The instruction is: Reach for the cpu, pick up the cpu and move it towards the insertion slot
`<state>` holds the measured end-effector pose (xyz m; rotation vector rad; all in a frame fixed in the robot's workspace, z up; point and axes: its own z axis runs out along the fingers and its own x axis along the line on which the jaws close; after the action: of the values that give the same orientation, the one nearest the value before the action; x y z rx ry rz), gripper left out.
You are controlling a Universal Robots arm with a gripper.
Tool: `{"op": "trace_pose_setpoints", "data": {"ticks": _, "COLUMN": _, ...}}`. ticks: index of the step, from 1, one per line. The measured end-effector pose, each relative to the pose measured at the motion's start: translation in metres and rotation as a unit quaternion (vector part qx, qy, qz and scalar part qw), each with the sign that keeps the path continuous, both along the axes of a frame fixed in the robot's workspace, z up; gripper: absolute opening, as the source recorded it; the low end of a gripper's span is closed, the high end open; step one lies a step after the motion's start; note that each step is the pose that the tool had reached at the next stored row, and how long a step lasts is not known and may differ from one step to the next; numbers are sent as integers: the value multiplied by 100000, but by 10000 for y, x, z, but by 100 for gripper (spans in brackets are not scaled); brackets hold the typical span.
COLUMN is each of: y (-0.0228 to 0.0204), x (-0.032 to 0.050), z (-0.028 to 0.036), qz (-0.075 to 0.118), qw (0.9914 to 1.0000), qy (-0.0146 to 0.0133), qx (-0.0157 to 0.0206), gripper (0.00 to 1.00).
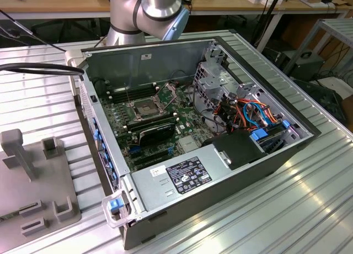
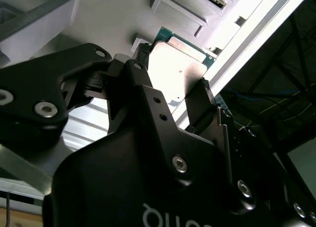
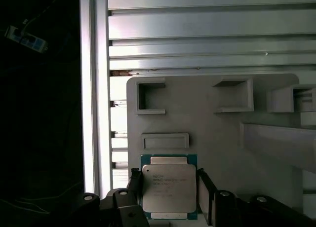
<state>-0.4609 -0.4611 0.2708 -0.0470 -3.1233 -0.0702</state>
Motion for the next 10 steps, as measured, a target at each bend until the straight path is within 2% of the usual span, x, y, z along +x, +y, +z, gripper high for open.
{"op": "trace_pose_setpoints", "data": {"ticks": 10, "y": 0, "x": 0, "z": 7, "qz": 2, "qw": 100000, "qy": 9, "qx": -7, "gripper": 55}}
